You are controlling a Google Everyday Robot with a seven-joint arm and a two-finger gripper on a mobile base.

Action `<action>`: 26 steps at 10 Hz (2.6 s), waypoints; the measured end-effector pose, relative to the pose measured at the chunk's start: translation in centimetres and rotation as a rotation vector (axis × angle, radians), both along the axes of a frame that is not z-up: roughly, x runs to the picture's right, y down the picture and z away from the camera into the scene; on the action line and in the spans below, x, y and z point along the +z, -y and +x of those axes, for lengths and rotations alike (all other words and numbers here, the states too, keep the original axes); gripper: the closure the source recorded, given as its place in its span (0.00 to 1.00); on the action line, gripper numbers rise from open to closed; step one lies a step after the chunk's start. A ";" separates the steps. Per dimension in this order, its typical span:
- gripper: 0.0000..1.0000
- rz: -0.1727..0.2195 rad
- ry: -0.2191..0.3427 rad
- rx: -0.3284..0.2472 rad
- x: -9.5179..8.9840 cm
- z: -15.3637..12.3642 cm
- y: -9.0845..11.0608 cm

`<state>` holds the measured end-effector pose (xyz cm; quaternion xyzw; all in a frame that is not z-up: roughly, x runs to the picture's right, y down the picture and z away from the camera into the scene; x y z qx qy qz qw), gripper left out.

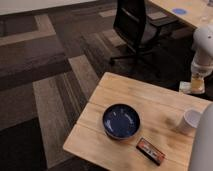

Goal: Place the white sponge in the ceramic cup

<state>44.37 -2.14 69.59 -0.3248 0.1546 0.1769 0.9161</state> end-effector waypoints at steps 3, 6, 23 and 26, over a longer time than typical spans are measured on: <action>1.00 0.000 -0.001 0.001 0.0 0.1 0.0; 1.00 0.015 0.016 -0.012 -0.5 -0.8 0.0; 1.00 0.154 0.097 -0.154 -7.7 3.7 -12.2; 1.00 0.121 0.040 -0.194 -7.2 3.7 -13.2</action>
